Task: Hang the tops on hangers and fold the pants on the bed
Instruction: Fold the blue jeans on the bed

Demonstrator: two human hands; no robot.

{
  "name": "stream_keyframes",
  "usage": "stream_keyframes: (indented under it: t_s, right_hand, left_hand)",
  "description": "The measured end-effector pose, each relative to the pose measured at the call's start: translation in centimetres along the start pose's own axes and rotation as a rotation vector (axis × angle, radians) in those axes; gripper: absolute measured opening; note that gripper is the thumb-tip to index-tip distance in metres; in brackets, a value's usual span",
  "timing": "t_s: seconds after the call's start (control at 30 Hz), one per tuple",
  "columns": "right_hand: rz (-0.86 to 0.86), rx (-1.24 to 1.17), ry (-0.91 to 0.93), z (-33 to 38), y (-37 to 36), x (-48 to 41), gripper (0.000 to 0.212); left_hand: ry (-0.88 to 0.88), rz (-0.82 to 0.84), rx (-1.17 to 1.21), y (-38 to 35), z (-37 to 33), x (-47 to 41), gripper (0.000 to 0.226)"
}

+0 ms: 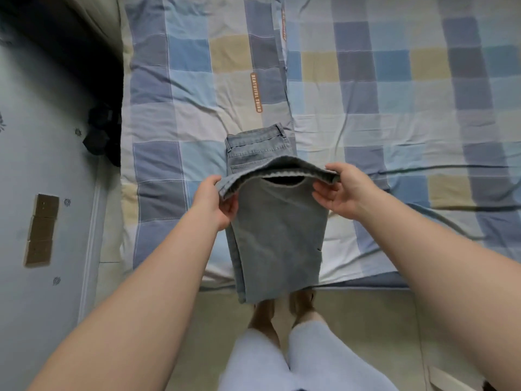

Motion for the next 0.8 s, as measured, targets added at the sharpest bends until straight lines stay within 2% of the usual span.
stream_keyframes:
  t_s: [0.27, 0.4, 0.47, 0.57, 0.63, 0.7, 0.8]
  right_hand:
    - [0.041, 0.084, 0.059, 6.1, -8.5, -12.1, 0.019]
    - [0.084, 0.120, 0.081, 6.7, -12.2, -17.7, 0.021]
    - [0.155, 0.208, 0.092, 5.7, -13.3, -19.8, 0.028]
    - [0.298, 0.332, 0.092, 2.4, -13.5, -21.5, 0.051]
    - [0.353, 0.396, 0.147, 0.0, -12.7, -21.7, 0.060]
    - [0.324, 0.442, 0.261, -2.1, -11.0, -21.6, 0.066]
    - [0.233, 0.410, 0.357, -5.1, -7.2, -21.2, 0.068]
  left_hand:
    - [-0.112, -0.065, -0.074, -7.9, -5.9, -10.8, 0.019]
    - [-0.164, -0.029, -0.068, -10.7, -6.4, -16.0, 0.015]
    - [-0.190, 0.011, -0.110, -11.5, -5.6, -18.0, 0.023]
    - [-0.247, 0.010, -0.255, -11.3, -3.2, -20.2, 0.041]
    - [-0.334, -0.024, -0.326, -10.7, -1.2, -20.6, 0.035]
    - [-0.540, -0.066, -0.406, -9.6, 0.7, -20.1, 0.023]
    - [-0.793, -0.060, -0.606, -7.1, 4.9, -18.2, 0.036]
Point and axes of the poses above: each hand's wrist, its own x-axis away from the middle knuckle, its own y-axis out of the back of the hand, z = x × y, the point moved 7 cm from there along -x, towards the middle knuckle, and after that the axes turned 15 degrees about -z, right-handed, at the moved point
